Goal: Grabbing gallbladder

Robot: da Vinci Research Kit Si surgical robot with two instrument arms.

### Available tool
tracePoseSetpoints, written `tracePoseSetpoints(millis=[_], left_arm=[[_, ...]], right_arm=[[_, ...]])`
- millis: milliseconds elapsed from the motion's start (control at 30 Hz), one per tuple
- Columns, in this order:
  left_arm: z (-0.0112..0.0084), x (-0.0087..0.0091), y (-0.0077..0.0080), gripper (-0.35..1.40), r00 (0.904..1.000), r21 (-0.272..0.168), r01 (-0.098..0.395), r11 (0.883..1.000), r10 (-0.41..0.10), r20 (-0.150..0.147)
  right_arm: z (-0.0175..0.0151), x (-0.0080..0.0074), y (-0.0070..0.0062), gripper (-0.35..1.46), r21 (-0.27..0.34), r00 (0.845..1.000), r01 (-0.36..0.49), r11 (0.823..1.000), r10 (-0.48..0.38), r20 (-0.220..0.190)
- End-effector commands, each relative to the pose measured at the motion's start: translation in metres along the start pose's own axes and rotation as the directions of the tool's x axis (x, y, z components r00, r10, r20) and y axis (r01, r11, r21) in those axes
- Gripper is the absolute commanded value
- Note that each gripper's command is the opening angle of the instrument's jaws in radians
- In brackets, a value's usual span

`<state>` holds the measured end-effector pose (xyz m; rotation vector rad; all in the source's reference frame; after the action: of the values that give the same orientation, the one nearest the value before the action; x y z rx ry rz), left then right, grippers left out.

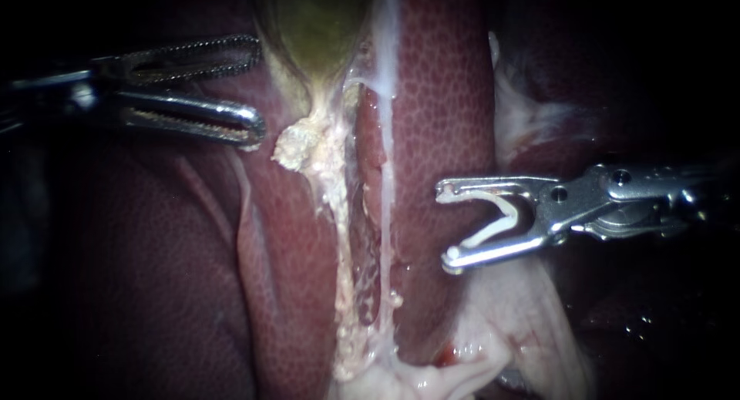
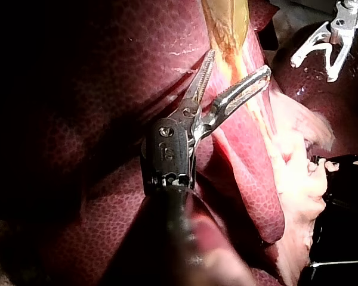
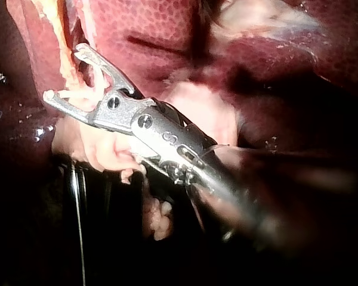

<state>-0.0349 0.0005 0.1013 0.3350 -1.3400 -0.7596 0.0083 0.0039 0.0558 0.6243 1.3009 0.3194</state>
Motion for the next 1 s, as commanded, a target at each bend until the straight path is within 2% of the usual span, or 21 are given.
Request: tracePoseSetpoints(millis=[33,400,733,833,1000], left_arm=[[0.0000,0.0000,0.0000,0.62,1.0000,0.001,0.000,1.000,0.000,0.000],[-0.0005,0.0006,-0.0002,0.64,1.0000,0.002,-0.004,1.000,0.004,0.000],[-0.0003,0.0029,-0.0003,0.62,0.9997,-0.001,-0.024,1.000,0.024,0.000],[0.0000,0.0037,-0.0005,0.61,0.9998,-0.004,-0.017,1.000,0.017,0.004],[0.0008,0.0050,-0.0010,0.56,1.0000,-0.004,-0.002,1.000,0.002,-0.006]], right_arm=[[0.0000,0.0000,0.0000,0.59,0.000,1.000,0.000,1.000,0.000,0.000],[0.0000,0.0000,0.0000,0.59,0.000,1.000,0.000,1.000,0.000,0.000],[-0.0001,0.0000,0.0000,0.59,0.001,1.000,-0.006,1.000,0.006,0.000],[-0.0001,0.0000,0.0000,0.59,0.001,1.000,-0.006,1.000,0.006,0.000],[-0.0001,0.0000,0.0000,0.59,0.001,1.000,-0.006,1.000,0.006,0.000]])
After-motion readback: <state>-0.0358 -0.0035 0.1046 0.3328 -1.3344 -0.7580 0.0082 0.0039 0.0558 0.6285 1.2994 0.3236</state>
